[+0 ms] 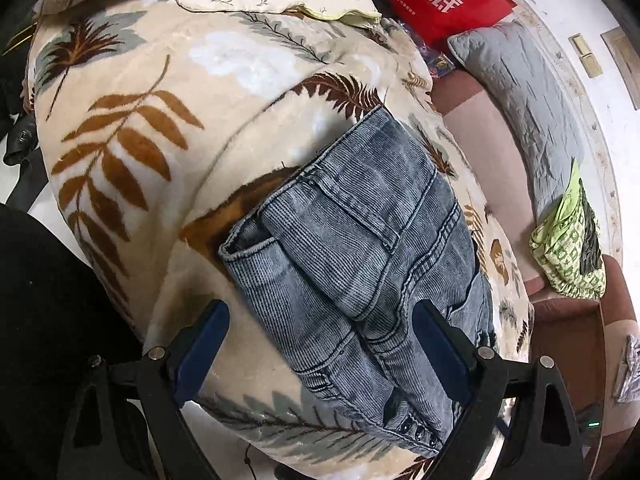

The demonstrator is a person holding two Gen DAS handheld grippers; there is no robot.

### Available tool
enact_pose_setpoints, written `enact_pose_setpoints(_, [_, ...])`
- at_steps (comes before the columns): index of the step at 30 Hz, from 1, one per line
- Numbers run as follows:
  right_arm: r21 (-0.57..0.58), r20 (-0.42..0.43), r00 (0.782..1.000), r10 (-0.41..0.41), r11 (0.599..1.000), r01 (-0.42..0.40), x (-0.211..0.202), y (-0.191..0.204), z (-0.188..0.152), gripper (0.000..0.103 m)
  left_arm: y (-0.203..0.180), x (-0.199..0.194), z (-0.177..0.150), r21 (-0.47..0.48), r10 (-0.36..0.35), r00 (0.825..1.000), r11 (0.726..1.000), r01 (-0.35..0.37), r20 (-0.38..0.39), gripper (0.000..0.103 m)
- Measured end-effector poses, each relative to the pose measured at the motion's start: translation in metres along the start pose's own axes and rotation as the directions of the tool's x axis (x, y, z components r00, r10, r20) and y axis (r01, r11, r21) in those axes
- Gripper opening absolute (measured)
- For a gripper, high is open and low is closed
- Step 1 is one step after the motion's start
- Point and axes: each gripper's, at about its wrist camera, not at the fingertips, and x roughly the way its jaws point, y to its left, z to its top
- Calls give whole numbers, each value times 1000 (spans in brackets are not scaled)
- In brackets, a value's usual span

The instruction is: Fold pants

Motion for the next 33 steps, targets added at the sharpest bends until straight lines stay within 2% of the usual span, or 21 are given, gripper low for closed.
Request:
enact_pose_setpoints(2, [94,-29,994,-104,990,107,6,-49,-3,85,-1,0,0,17,8,1000,1000,-8,1,93])
enact_pose_setpoints(3, [167,-45,994,-98,981,104,5,-74,-4,81,-2,1,0,25,14,1000,1000,-14,0,93])
enact_pose_setpoints(4, [230,-18,1000,-18,973,22,-1,-87,-3,81,-3,2,-1,37,21,1000,999,-21,2,93])
enact_pose_setpoints(5, [260,7,1000,16,966,-17,-13,-92,-2,81,-4,1,-1,46,29,1000,999,-29,4,93])
enact_pose_setpoints(7, [217,89,996,30,975,-49,-39,-82,6,81,-5,1,-3,53,35,999,998,-35,8,93])
enact_pose_setpoints(9, [175,140,983,118,974,-142,-54,-73,12,81,-10,-4,-5,65,42,999,997,-43,19,93])
enact_pose_setpoints(11, [155,154,965,212,960,-235,-55,-70,11,82,-20,-17,-7,104,56,995,992,-64,82,93])
enact_pose_setpoints(12, [159,130,965,228,956,-247,-45,-72,8,84,-25,-25,-8,129,62,991,989,-77,116,93])
enact_pose_setpoints(13, [176,63,977,204,961,-212,-27,-78,2,84,-34,-34,-11,164,59,986,983,-85,157,93])
enact_pose_setpoints(14, [215,-50,990,133,969,-119,-1,-88,-7,82,-45,-41,-13,202,46,981,976,-84,186,93])
enact_pose_setpoints(15, [235,-69,990,126,966,-107,9,-95,-14,81,-54,-46,-16,234,34,979,969,-81,201,93])
enact_pose_setpoints(16, [213,-5,990,141,967,-136,-2,-93,-16,81,-69,-50,-20,287,15,977,955,-77,213,93])
enact_pose_setpoints(19, [201,6,990,142,969,-140,-18,-82,-10,81,-114,-49,-42,442,-61,980,897,-29,189,93])
enact_pose_setpoints(22, [122,31,993,116,985,-119,-28,-67,10,81,-166,-28,-75,644,-142,988,762,74,54,93])
enact_pose_setpoints(23, [102,44,993,108,988,-112,-30,-61,22,81,-174,-24,-80,675,-133,989,735,56,63,93])
enact_pose_setpoints(24, [77,53,993,107,991,-111,-31,-54,31,81,-177,-22,-79,684,-118,989,729,23,93,93])
enact_pose_setpoints(28, [-65,36,990,136,989,-133,-20,-15,81,80,-155,-14,-43,614,56,968,764,-198,243,93])
enact_pose_setpoints(30, [-122,11,992,128,985,-126,-3,3,99,80,-136,0,-22,577,195,936,745,-336,293,93])
enact_pose_setpoints(31, [-155,-10,992,129,979,-129,11,16,110,79,-126,10,-14,573,259,919,722,-388,297,93])
enact_pose_setpoints(32, [-193,-35,992,123,973,-127,27,28,119,79,-114,22,-6,580,320,906,696,-424,279,93])
enact_pose_setpoints(33, [-220,-58,992,108,968,-119,43,38,125,77,-103,27,-4,577,348,897,687,-442,273,93])
